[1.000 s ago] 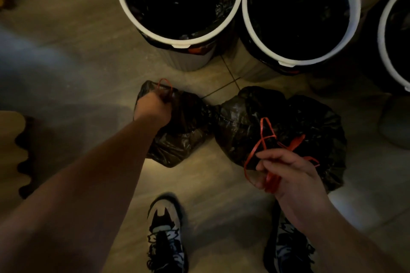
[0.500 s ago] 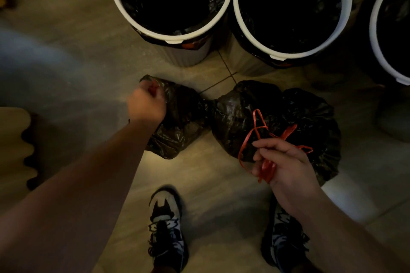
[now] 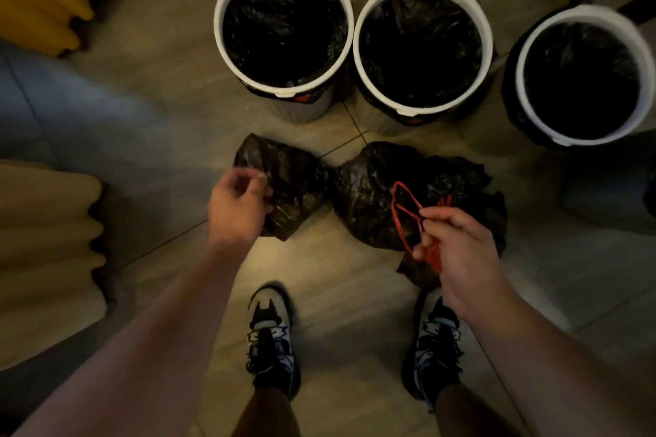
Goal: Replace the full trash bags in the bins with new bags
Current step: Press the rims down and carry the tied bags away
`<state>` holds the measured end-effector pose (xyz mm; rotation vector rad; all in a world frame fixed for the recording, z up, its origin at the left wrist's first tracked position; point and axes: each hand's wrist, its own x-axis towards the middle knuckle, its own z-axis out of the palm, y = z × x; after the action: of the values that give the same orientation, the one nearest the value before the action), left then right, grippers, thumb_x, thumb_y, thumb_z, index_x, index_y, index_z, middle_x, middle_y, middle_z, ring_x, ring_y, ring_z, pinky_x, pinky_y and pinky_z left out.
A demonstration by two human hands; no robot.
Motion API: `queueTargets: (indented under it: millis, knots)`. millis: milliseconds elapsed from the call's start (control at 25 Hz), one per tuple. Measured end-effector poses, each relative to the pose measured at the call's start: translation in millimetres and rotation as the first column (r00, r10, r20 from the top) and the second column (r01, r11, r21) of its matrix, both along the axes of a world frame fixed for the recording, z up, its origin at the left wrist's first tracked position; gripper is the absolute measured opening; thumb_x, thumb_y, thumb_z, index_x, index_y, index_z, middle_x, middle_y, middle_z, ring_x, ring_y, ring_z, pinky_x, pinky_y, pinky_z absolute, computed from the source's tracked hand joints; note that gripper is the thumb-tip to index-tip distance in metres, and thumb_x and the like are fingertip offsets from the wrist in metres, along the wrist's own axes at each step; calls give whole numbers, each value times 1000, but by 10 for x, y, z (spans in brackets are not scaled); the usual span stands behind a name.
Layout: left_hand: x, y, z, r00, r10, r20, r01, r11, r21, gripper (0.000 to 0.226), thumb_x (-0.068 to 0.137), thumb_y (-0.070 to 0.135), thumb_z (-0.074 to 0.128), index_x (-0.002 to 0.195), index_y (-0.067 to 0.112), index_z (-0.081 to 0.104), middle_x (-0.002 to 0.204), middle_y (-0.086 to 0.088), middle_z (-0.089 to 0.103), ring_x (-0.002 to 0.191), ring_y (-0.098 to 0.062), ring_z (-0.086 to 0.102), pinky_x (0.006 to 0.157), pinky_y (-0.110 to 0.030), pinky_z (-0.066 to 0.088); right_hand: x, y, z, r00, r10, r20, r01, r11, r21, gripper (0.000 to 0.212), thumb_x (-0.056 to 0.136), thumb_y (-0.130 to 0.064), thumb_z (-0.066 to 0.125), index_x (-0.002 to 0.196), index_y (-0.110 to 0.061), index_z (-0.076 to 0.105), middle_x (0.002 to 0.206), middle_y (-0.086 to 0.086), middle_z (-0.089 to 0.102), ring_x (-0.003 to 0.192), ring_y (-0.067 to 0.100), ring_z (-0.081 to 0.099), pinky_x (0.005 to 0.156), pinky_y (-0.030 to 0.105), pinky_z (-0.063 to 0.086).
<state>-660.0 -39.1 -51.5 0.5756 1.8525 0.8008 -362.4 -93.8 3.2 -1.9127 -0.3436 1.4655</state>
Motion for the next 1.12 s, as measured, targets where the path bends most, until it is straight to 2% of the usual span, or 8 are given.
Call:
queueTargets:
  millis: [200,360,520,680,800,880,1000,1120]
  knots:
    - [315,-362,715,992,43,122,-38,998,-44,29,109,38,54,106,15,70,88,-9,71,75,-19,64,68,-35,55,196,-118,271,991,56,125,-45,996,-83,19,98,-11,64,94,-23,77,59,-2,62,50,14,61,52,26,52]
    - [567,-537,1217,964,46,262,-32,998,-57,46,110,52,40,117,14,67,95,-14,72,70,-22,65,69,-40,53,297,-128,619,981,75,178,-53,991,-121,16,95,-19,68,90,-30,78,89,1,74,67,13,70,63,29,53]
    - [860,-606,1604,923,6,385,19,998,-63,56,107,62,32,125,19,63,103,-14,75,73,-23,71,70,-40,55,361,-89,1004,985,136,103,-124,986,-111,17,94,-19,66,99,-32,76,108,0,72,90,18,74,72,27,55]
    - [1165,-701,1836,887,-69,457,117,990,-77,63,101,73,28,131,27,60,114,-17,75,84,-28,72,74,-43,57,322,-112,1241,982,180,63,-177,983,-56,28,90,-10,68,96,-36,78,113,1,73,84,15,79,83,34,61]
    - [1389,-793,2019,869,-118,481,183,979,-89,77,83,83,32,133,31,59,113,-16,76,89,-27,73,75,-42,58,293,-216,1373,982,186,-5,-186,982,-30,36,91,-5,63,98,-38,76,102,7,79,84,24,80,92,45,60]
    - [1510,-854,2135,864,-132,486,203,975,-95,80,79,83,33,133,30,59,111,-18,77,94,-26,73,76,-42,58,282,-308,1481,976,215,-17,-216,976,-20,37,93,-5,60,102,-39,74,95,3,81,83,25,81,91,45,59]
    - [1609,-959,2321,860,-132,493,207,973,-100,75,82,82,33,129,31,61,104,-15,80,100,-28,75,79,-43,58,276,-448,1720,961,278,-2,-278,961,16,37,93,-9,66,108,-42,70,95,3,80,81,23,81,85,38,60]
    - [1611,-1062,2625,858,-113,500,187,977,-99,75,83,82,34,128,28,62,99,-14,80,93,-28,75,76,-41,56,300,-557,2042,950,312,20,-312,949,39,33,91,-14,72,104,-44,72,93,-2,79,76,20,80,67,23,60]
